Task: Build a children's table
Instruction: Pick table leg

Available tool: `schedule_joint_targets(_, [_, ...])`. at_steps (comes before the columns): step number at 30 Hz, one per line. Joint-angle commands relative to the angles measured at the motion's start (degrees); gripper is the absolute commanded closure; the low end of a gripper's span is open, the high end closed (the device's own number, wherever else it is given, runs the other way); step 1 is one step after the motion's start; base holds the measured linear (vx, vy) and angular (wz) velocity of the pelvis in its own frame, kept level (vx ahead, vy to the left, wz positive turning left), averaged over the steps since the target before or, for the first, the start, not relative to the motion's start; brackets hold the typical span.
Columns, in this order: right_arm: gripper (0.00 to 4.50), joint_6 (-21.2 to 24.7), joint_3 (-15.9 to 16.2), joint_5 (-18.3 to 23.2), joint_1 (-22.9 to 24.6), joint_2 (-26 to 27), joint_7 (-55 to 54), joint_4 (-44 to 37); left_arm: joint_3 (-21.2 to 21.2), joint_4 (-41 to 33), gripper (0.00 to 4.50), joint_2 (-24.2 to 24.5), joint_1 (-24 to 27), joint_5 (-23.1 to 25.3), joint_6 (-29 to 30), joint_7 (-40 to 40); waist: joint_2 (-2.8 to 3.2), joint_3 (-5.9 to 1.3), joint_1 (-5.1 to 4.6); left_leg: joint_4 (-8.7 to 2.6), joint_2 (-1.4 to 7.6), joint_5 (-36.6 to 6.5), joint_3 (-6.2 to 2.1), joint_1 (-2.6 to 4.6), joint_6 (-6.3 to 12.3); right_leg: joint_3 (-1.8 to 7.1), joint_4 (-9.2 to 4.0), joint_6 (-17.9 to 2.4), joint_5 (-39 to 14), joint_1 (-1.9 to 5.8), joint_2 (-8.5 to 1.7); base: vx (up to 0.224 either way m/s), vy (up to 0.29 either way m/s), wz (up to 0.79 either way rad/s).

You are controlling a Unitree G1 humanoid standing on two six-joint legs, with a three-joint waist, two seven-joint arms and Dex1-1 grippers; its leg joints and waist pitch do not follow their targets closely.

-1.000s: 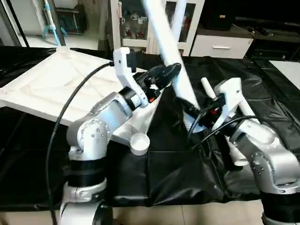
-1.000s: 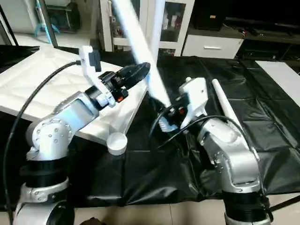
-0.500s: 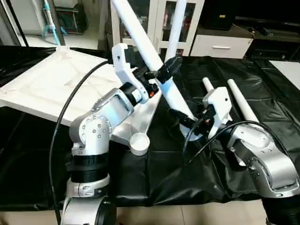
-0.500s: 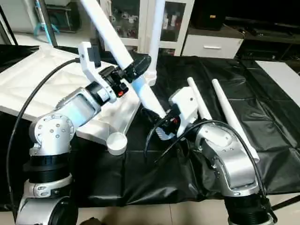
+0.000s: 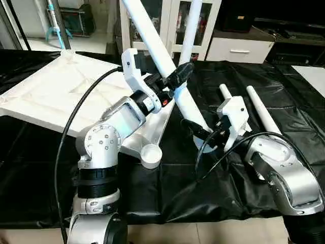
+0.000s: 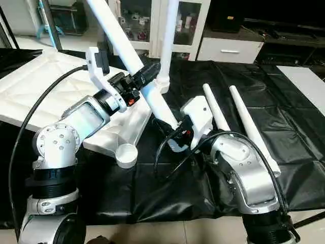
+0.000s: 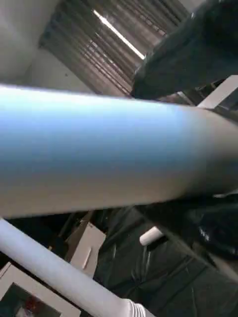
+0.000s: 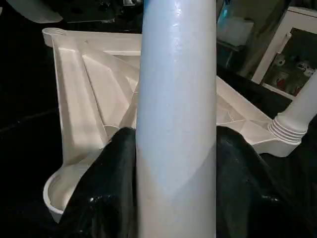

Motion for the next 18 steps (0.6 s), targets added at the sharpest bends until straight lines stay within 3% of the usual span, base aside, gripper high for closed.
schedule_joint_targets(1, [2.63, -0.6, 0.0, -0.6, -0.5, -0.4, -0.6, 0.7, -1.0, 0.2, 1.89, -0.5, -0.3, -0.9, 0.7, 0.5, -0.25, -3.63, 0.16, -3.94, 3.18, -3.6, -1.19, 0.70, 1.43, 2.71, -3.94, -11.0, -2.4, 2.83, -4.76, 0.000, 0.000, 0.00])
schedule_joint_targets(8, [2.63, -0.8, -0.3, -0.9, -0.6, -0.1, -1.3, 1.1, -0.7, 0.5, 2.48, -0.3, -0.6, -0.2, 0.1, 1.1, -0.04, -3.68, 0.18, -3.91, 3.14, -3.5, -1.20, 0.71, 1.35, 2.70, -3.87, -11.1, -1.9, 2.85, -4.71, 0.000, 0.000, 0.00])
schedule_joint_targets(9, [2.07, -0.8, -0.5, -0.9, -0.7, 0.2, -1.7, 1.4, -0.7, 0.6, 2.52, -0.3, -0.7, 0.0, 0.0, 1.5, -0.01, -3.68, 0.11, -3.92, 3.15, -3.3, -1.21, 0.69, 1.29, 2.69, -3.86, -11.2, -1.4, 2.85, -4.67, 0.000, 0.000, 0.00])
schedule_joint_targets(15, [1.60, -0.1, -2.2, 1.3, -0.8, 1.6, -2.4, 1.9, -0.5, 1.5, 2.70, 0.4, -1.4, 0.5, -0.4, 2.1, 0.52, -3.75, 0.12, -3.95, 3.15, -4.0, -1.28, 0.78, 0.86, 2.66, -3.79, -11.8, -0.6, 2.90, -4.63, 0.000, 0.000, 0.00])
schedule_joint_targets(18, [1.44, 0.3, -3.5, 2.5, -0.7, 2.0, -2.9, 1.4, -0.1, 1.9, 2.71, 0.9, -1.9, 0.6, -0.7, 2.2, 0.45, -3.79, 0.10, -3.96, 3.09, -3.7, -1.27, 0.81, 0.81, 2.65, -3.70, -11.8, 0.5, 2.95, -4.56, 0.000, 0.000, 0.00])
